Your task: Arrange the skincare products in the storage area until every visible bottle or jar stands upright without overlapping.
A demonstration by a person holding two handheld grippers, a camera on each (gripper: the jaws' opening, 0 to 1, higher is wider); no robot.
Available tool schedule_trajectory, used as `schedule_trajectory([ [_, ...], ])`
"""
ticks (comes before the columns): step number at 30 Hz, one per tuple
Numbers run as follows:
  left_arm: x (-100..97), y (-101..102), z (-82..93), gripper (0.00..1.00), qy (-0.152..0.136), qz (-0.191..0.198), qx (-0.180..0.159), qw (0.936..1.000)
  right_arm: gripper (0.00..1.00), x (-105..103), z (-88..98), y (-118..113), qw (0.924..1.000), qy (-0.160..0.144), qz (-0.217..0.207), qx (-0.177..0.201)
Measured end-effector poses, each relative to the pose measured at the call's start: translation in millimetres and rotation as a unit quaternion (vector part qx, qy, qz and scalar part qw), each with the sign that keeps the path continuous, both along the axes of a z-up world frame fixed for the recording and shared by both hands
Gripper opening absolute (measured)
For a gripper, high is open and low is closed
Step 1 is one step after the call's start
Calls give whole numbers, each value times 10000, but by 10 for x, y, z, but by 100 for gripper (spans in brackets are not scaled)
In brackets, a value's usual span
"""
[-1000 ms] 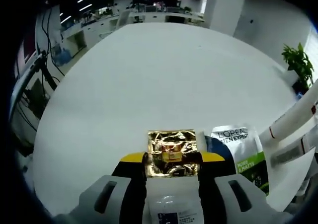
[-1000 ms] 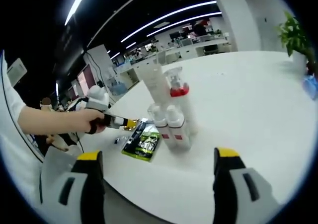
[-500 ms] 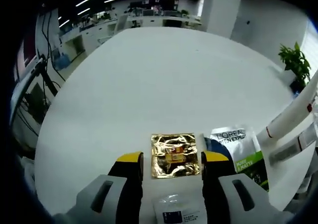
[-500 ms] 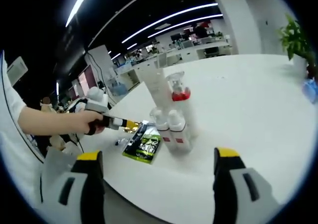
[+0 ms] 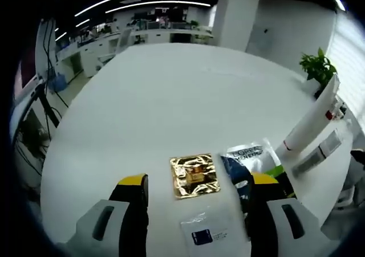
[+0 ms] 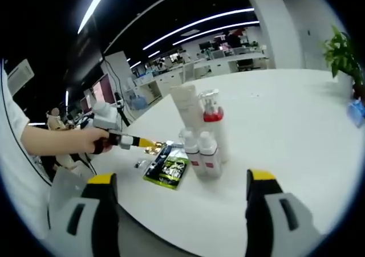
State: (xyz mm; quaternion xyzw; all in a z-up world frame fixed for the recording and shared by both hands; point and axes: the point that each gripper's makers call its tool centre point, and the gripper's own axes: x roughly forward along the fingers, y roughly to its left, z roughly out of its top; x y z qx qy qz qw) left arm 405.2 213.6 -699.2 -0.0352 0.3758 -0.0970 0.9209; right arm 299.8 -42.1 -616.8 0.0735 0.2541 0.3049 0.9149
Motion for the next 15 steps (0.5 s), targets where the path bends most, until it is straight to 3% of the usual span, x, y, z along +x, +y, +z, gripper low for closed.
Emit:
schedule_trajectory([
  [6,-113,38,168,79,-266,-424,20,9987,95,-2,72,22,9999,-85,55,-16],
  [15,-379,72,455,85,-590,-1030,162,9928,96,-26,85,85,9998,-101,167,-52],
])
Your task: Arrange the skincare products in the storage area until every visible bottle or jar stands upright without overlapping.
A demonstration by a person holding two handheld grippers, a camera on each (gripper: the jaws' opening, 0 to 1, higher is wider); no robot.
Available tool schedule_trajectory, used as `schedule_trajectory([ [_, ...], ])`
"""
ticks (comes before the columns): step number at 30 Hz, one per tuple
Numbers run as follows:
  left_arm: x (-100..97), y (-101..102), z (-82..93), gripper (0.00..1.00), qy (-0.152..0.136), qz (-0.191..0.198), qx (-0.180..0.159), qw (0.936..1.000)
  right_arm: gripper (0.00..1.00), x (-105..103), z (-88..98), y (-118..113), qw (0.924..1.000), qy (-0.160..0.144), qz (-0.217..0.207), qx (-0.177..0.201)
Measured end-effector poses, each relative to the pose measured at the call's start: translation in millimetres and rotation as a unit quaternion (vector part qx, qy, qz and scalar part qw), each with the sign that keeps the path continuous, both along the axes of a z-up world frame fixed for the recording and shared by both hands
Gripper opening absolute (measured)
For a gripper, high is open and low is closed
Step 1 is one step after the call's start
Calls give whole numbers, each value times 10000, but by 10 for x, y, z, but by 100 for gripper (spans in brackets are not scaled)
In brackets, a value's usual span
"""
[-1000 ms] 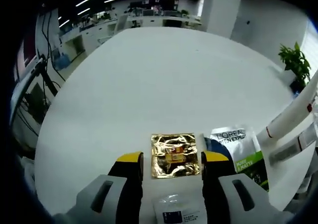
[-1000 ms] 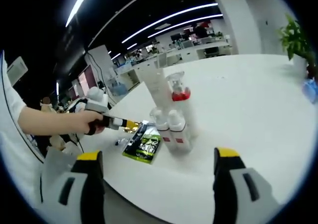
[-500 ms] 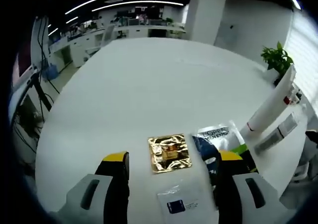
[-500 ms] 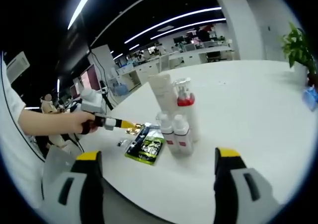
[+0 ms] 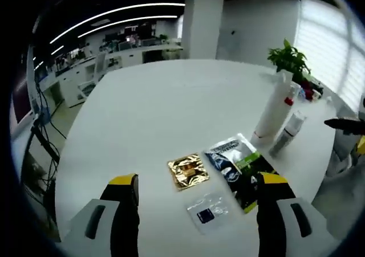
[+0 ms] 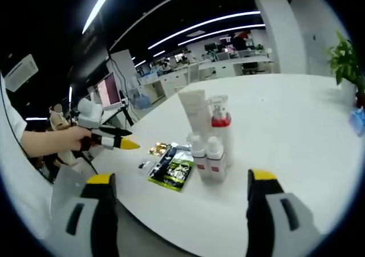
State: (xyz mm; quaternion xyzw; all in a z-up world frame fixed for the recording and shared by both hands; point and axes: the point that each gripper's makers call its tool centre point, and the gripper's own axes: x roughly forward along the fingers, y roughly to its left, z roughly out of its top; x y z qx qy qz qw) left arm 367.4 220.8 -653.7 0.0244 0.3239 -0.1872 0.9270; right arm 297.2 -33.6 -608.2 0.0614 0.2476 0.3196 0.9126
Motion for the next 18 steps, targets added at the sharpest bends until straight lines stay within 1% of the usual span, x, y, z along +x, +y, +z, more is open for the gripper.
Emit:
schedule_trajectory([
  [4,-133,-5,116,87,-110,-183,-99,9997,96,-3,-16,11,10000,8,32,-15],
  [8,-288,9,226,91,-257,-413,-96,9988,97,-5,-1,28,10000,-15,64,-38],
  [15,-496,77,291,95,-331,-575,-156,9977,98,-31,36,40,9999,-103,87,-88],
  [18,-581,136,308,97,-367,-528,-184,9978,99,-58,43,34,9999,-126,64,-85],
])
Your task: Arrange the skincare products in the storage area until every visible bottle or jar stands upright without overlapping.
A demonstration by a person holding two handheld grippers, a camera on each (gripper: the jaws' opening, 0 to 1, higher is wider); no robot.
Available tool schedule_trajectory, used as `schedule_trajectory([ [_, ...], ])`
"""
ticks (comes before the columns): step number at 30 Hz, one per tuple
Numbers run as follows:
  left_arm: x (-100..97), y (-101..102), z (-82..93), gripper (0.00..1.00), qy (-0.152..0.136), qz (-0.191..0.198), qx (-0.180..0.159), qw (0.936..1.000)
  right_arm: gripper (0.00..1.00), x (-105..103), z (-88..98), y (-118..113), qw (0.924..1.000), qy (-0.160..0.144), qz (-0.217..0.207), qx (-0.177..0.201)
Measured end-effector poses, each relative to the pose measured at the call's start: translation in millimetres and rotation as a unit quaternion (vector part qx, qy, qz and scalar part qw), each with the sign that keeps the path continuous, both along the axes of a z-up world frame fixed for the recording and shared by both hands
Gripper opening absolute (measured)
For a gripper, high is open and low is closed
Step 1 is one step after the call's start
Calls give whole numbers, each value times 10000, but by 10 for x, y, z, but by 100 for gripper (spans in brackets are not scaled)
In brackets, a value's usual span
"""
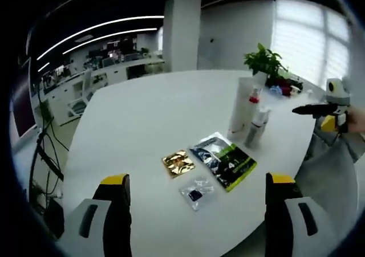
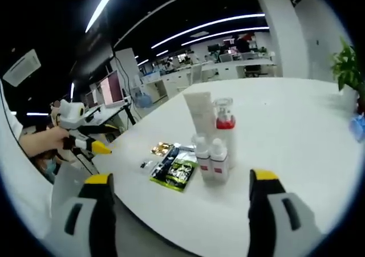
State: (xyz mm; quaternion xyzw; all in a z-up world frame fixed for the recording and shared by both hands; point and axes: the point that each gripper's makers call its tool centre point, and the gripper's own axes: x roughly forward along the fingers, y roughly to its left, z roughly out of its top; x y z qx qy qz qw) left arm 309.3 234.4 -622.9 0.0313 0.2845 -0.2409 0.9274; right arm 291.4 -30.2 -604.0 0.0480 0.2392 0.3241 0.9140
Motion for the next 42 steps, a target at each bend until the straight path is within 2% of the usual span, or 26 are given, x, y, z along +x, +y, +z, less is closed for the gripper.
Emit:
schedule_trajectory([
  [5,-110,55,-12,97,6,64,-67,10000,99,-39,0,-2,10000,0,-29,10],
  [13,-221,87,-35,97,5,48,18,10000,99,-78,12,16,10000,-40,-40,33],
  [42,-238,-6,-40,97,71,-14,20,10000,99,-62,3,-27,10000,-43,-67,47],
])
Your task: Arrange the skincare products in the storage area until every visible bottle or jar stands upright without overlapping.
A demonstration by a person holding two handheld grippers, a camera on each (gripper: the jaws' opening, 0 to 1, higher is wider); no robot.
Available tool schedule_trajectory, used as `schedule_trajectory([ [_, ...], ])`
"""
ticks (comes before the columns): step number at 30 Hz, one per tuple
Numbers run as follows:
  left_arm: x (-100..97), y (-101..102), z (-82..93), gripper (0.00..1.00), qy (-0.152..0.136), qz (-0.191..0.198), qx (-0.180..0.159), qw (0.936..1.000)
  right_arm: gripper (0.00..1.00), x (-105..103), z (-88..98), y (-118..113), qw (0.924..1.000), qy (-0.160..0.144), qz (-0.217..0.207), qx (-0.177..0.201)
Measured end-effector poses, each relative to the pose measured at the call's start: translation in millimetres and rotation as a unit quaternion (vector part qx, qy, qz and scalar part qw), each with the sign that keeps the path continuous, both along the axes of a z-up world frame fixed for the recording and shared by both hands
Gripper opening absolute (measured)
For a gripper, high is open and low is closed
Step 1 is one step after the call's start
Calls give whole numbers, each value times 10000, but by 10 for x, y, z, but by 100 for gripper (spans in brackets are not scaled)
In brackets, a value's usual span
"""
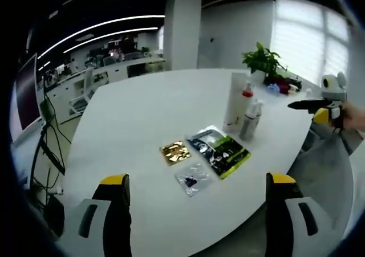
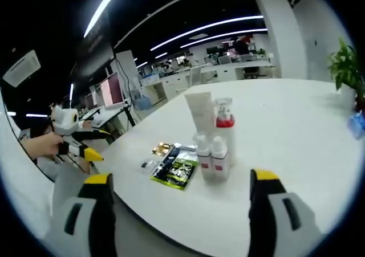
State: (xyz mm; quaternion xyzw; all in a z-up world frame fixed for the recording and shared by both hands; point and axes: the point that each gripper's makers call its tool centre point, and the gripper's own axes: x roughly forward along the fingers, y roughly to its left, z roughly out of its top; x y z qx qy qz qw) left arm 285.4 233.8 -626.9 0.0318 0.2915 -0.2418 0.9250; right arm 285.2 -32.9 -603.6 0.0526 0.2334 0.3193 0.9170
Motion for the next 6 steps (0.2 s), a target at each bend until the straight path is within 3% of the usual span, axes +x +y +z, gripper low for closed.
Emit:
schedule_trajectory([
  [6,17,-15,-13,97,35,-10,-21,10000,99,-2,-24,-18,10000,31,-11,-15],
])
